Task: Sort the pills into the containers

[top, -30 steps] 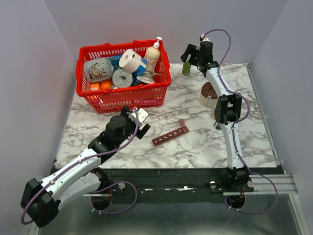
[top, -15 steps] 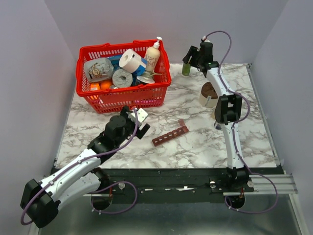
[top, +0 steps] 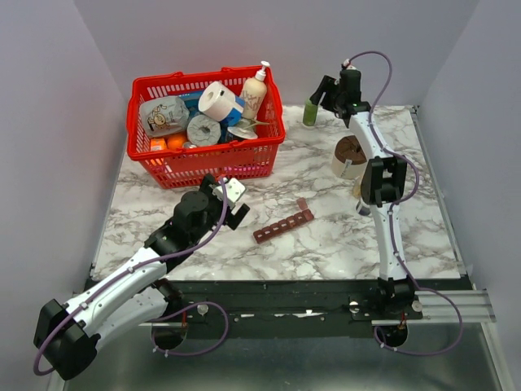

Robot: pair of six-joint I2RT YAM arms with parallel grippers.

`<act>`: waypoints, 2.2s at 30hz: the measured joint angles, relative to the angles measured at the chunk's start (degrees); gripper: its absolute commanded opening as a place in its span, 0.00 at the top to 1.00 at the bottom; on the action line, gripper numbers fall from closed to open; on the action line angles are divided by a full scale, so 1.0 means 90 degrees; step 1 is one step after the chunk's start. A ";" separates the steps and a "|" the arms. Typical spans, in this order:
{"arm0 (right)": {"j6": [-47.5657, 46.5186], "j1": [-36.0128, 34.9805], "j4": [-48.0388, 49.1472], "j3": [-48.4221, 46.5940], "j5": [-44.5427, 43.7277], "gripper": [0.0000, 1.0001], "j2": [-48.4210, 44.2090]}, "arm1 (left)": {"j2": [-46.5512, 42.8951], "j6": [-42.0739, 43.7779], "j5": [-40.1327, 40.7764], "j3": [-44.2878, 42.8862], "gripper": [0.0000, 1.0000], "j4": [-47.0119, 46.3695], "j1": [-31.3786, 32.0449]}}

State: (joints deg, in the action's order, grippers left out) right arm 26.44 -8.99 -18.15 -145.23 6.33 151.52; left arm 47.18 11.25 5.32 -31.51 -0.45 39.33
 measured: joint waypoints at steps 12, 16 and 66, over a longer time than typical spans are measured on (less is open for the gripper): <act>-0.2203 -0.0107 -0.0151 0.0010 -0.0007 0.06 -0.0078 | -0.0015 0.0002 -0.0002 0.0000 0.01 0.0002 0.0000; -0.3143 -0.0209 -0.0131 0.0012 -0.0022 0.06 -0.0109 | -0.0017 0.0000 -0.0005 0.0000 0.01 -0.0012 0.0000; -0.3883 -0.0415 -0.0403 -0.0049 -0.0010 0.57 -0.0117 | -0.0427 0.0002 -0.0015 0.0022 0.01 -0.0002 0.0000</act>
State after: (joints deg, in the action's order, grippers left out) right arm -8.51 -12.73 -21.78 -145.67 6.24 150.47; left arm 43.33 11.27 5.19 -31.31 -0.47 39.33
